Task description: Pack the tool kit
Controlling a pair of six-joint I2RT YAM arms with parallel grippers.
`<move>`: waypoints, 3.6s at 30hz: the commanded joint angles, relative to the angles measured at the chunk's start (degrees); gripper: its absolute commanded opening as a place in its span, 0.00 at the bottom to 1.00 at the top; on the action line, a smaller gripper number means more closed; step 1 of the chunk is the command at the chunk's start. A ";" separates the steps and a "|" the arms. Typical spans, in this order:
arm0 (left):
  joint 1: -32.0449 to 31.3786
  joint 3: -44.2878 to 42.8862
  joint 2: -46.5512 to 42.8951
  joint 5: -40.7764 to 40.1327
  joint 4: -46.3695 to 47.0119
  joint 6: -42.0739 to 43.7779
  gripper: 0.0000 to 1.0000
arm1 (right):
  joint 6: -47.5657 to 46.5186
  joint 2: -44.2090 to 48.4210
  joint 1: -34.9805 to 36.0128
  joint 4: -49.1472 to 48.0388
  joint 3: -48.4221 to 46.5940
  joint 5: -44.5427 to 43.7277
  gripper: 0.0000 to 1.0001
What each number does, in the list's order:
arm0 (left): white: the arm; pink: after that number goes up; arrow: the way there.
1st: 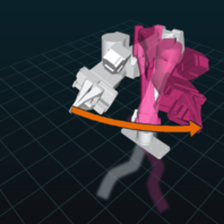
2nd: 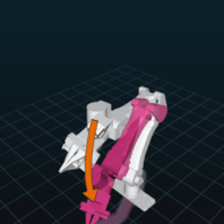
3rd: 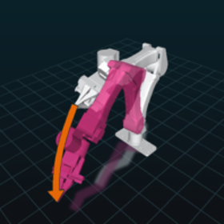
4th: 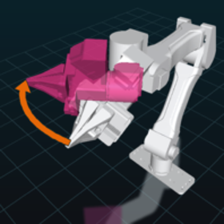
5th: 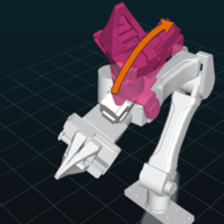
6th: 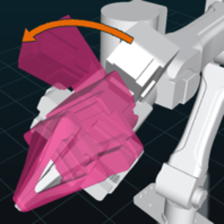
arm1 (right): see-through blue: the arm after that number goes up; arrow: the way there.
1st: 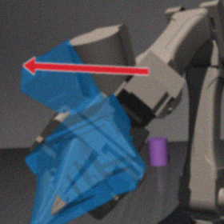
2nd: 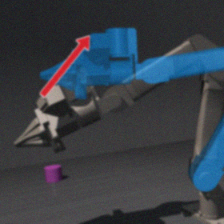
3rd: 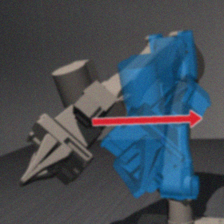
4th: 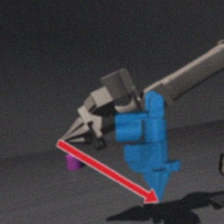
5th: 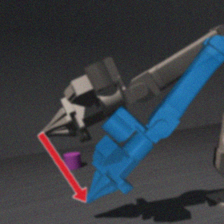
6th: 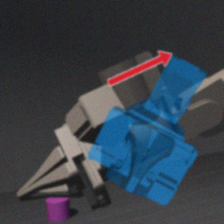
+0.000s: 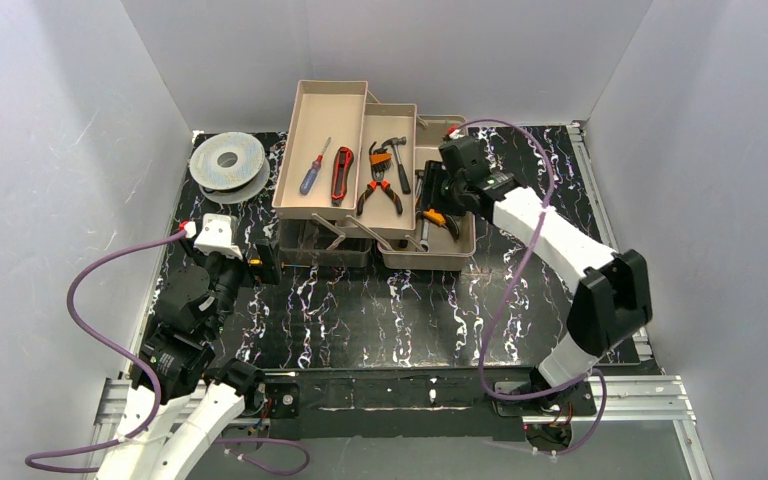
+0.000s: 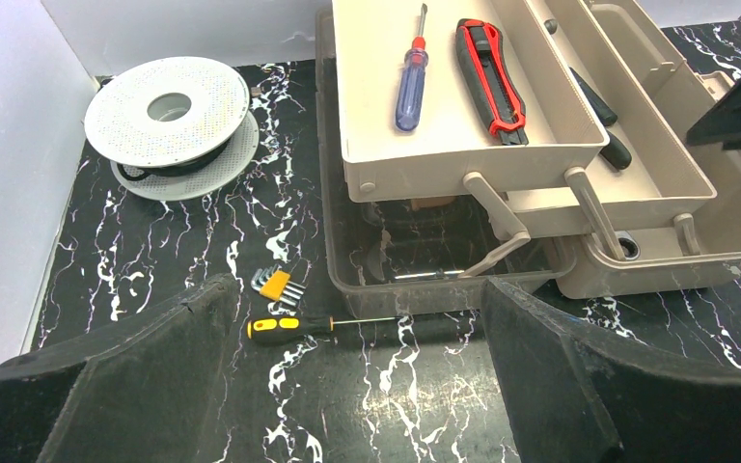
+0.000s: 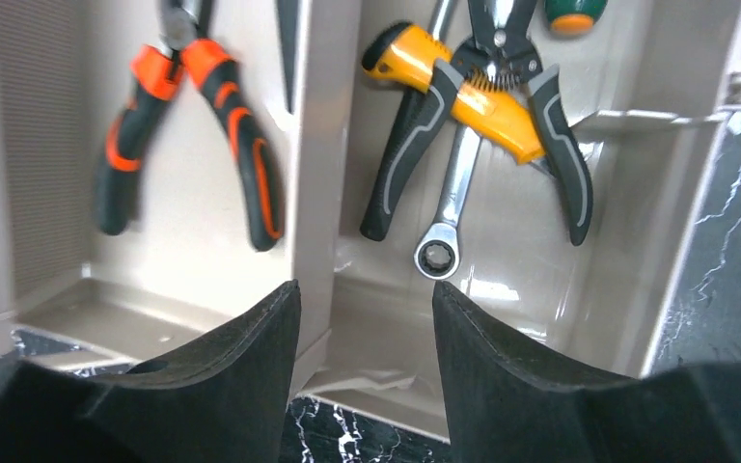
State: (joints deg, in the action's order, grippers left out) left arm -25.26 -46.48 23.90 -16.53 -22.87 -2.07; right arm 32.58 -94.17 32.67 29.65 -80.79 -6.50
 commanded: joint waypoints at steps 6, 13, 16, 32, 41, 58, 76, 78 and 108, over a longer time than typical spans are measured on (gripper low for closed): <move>-0.16 0.17 0.23 -0.78 0.03 0.48 0.98 | -3.84 11.57 -4.90 0.21 1.44 -1.67 0.56; -0.22 0.16 1.13 -0.69 0.11 0.57 0.98 | -4.89 19.69 -9.70 -3.80 9.78 0.71 0.46; -0.17 0.23 1.93 -0.76 0.11 0.51 0.98 | -4.89 22.04 -10.89 -3.80 13.53 0.71 0.46; -0.14 -5.96 13.33 -2.46 -6.05 -11.02 0.98 | -4.89 14.78 -15.60 -3.80 22.21 0.71 0.46; 2.68 -7.38 13.80 -5.46 -7.63 -20.51 0.98 | -4.89 10.13 -15.53 -3.80 22.94 0.71 0.46; 50.90 -2.09 29.56 51.33 7.29 -45.01 0.98 | -5.54 23.64 -15.14 -15.03 26.48 4.77 0.67; 45.88 7.83 47.28 49.75 28.55 -50.58 0.93 | -5.35 12.98 -12.98 -11.22 22.18 7.72 0.60; 45.33 8.49 49.38 49.48 30.37 -50.81 0.91 | -5.25 13.10 -12.98 -11.56 22.60 7.91 0.59; 29.47 0.96 58.44 35.83 27.13 -34.23 0.13 | -5.85 12.17 -12.89 -12.42 23.50 10.14 0.49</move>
State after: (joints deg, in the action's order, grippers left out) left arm 8.71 -42.39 84.29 28.29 10.13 -41.98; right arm 26.98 -81.91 19.53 18.20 -55.72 3.25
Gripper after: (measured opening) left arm 0.236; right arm 0.499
